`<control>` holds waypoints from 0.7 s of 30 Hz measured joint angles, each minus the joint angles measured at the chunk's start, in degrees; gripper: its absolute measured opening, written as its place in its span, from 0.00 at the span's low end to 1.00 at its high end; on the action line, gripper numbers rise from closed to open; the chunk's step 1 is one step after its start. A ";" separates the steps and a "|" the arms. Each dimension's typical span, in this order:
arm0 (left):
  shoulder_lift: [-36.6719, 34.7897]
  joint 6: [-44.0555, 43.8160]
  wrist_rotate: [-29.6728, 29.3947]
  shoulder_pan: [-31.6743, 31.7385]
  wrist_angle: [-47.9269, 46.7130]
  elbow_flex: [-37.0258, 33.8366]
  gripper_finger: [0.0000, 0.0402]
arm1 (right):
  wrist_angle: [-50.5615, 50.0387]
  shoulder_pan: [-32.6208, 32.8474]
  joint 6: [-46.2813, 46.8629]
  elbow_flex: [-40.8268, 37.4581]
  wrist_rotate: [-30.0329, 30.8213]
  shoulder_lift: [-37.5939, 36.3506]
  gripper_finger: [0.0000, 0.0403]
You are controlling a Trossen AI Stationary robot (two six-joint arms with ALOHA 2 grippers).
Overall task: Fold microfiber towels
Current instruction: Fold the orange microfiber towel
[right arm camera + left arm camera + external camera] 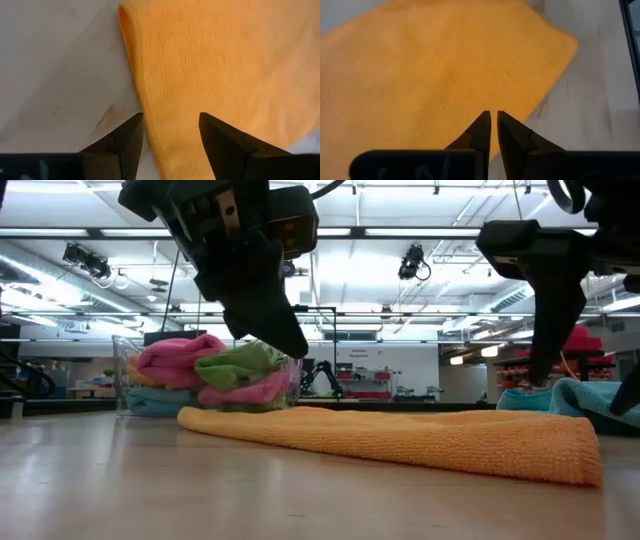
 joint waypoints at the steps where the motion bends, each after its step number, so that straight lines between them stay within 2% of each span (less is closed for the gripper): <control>1: 0.00 -0.62 0.01 -0.15 0.09 -0.07 0.10 | 0.46 -0.04 -0.22 0.00 0.00 0.00 0.50; 21: 0.00 0.26 -2.98 -0.85 0.34 -0.17 0.08 | 2.15 -0.73 1.15 -0.02 -0.61 0.15 0.50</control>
